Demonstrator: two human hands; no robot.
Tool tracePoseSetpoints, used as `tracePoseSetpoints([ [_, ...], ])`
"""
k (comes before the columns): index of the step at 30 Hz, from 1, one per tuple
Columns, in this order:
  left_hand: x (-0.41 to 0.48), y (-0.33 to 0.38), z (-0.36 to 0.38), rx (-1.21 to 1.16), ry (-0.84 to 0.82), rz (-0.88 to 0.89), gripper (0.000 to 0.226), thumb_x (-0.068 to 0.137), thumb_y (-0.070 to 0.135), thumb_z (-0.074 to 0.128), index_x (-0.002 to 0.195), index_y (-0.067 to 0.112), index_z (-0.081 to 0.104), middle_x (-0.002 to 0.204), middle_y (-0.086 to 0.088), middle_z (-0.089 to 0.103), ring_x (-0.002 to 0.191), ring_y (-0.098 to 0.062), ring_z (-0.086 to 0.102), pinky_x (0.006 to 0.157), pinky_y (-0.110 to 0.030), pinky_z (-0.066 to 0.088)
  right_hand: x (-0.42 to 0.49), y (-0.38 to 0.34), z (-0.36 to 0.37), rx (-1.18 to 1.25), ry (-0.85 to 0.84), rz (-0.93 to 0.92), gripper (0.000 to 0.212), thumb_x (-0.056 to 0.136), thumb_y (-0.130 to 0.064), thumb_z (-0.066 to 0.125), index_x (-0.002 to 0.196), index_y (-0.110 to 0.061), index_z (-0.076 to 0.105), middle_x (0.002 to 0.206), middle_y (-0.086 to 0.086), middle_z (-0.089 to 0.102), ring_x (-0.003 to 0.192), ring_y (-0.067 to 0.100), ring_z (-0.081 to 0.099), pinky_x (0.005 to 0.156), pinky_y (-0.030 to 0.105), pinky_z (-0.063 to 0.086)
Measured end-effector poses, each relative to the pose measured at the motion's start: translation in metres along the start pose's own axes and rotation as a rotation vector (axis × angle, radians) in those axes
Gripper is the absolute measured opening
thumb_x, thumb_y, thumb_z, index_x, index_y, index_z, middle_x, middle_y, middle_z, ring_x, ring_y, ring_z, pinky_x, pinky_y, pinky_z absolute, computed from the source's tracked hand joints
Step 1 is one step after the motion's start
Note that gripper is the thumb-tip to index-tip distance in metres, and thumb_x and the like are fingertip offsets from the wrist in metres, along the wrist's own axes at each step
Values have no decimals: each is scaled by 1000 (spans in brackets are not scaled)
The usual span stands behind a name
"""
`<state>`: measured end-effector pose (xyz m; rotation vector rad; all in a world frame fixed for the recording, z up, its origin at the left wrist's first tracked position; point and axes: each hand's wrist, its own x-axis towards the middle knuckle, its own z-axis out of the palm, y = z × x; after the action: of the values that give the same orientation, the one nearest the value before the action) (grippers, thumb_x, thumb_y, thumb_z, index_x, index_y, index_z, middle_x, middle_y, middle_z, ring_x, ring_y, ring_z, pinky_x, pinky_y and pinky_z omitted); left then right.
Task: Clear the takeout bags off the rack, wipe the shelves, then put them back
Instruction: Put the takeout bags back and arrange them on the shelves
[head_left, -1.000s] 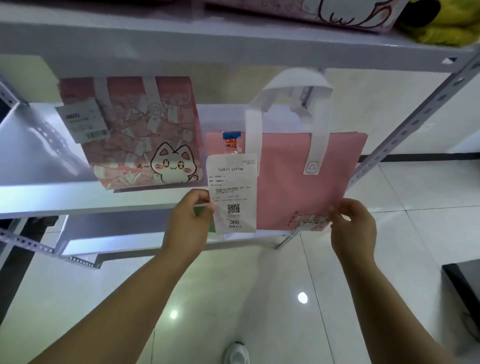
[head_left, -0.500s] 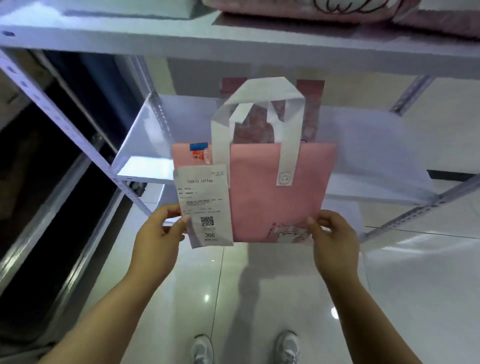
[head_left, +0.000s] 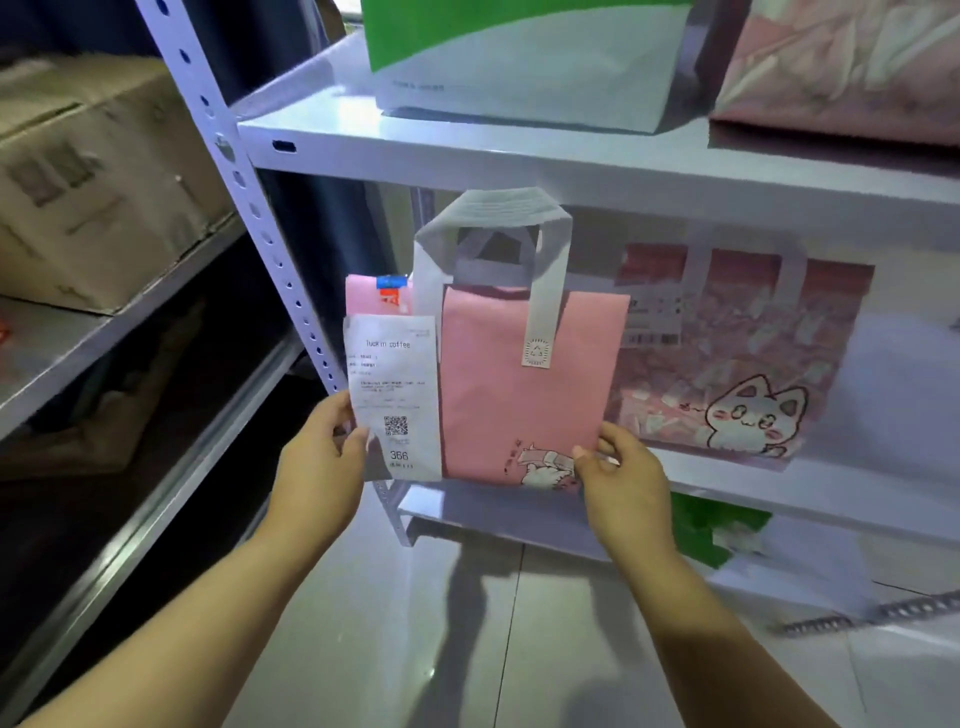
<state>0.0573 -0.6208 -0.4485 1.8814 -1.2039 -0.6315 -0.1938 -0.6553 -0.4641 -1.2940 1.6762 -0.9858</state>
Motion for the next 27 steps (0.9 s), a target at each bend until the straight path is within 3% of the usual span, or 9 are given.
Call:
tracePoseSetpoints([
  [3, 23, -7, 10, -15, -30, -17, 41, 91, 16, 52, 122, 42, 50, 96, 30, 58, 95, -6, 60, 72, -19, 43, 19, 0, 13, -46, -39, -18, 35, 88, -15, 62, 122, -22, 57, 106, -8, 64, 82, -3, 57, 69, 12, 39],
  [7, 53, -15, 23, -9, -60, 5, 46, 90, 13, 49, 123, 44, 48, 90, 39, 52, 84, 11, 55, 75, -26, 43, 40, 3, 27, -38, -112, -14, 42, 86, -11, 63, 125, -25, 53, 107, -11, 65, 97, 10, 62, 88, 29, 47],
  [11, 80, -21, 33, -28, -145, 23, 49, 89, 13, 47, 121, 50, 43, 91, 48, 54, 94, 8, 55, 74, -20, 42, 55, 6, 38, -1, -143, -35, 44, 84, -6, 64, 106, -42, 51, 101, -23, 62, 95, 1, 60, 91, 31, 49],
  [13, 91, -23, 36, -40, -171, 23, 54, 88, 12, 47, 119, 56, 41, 92, 49, 52, 97, 6, 55, 77, -23, 42, 61, 9, 44, 31, -151, -19, 47, 83, -6, 65, 116, -36, 51, 106, -20, 63, 101, 6, 60, 94, 33, 48],
  [16, 104, -24, 40, -1, -233, 80, 57, 87, 10, 46, 112, 60, 39, 105, 37, 58, 103, 1, 57, 79, -28, 44, 72, 11, 52, 68, -127, -13, 51, 83, -7, 66, 126, -29, 49, 108, -17, 64, 104, 9, 61, 97, 34, 47],
  [19, 115, -27, 44, 14, -285, 108, 59, 87, 9, 45, 124, 52, 33, 122, 20, 57, 112, -11, 56, 93, -42, 46, 80, 11, 55, 88, -104, -15, 47, 83, -9, 67, 115, -38, 49, 93, -30, 60, 93, -4, 59, 92, 28, 46],
  [21, 117, -27, 46, 19, -301, 95, 60, 88, 10, 46, 131, 46, 28, 131, 12, 52, 118, -16, 53, 98, -47, 43, 83, 9, 55, 86, -91, -16, 52, 84, -9, 66, 124, -34, 48, 84, -37, 52, 85, -9, 55, 89, 25, 42],
  [25, 111, -23, 48, 72, -206, 88, 64, 88, 17, 55, 142, 25, 22, 143, 4, 42, 132, -18, 39, 105, -48, 36, 77, 5, 49, 50, -21, -27, 62, 86, -12, 66, 140, -21, 37, 98, -30, 45, 102, 3, 48, 95, 26, 39],
  [27, 93, -18, 48, 82, -129, 153, 67, 86, 17, 58, 143, 28, 24, 143, 5, 40, 132, -15, 36, 105, -45, 37, 65, 6, 38, 57, 17, -34, 59, 86, -15, 66, 138, -23, 40, 111, -22, 46, 110, 4, 47, 95, 24, 39],
])
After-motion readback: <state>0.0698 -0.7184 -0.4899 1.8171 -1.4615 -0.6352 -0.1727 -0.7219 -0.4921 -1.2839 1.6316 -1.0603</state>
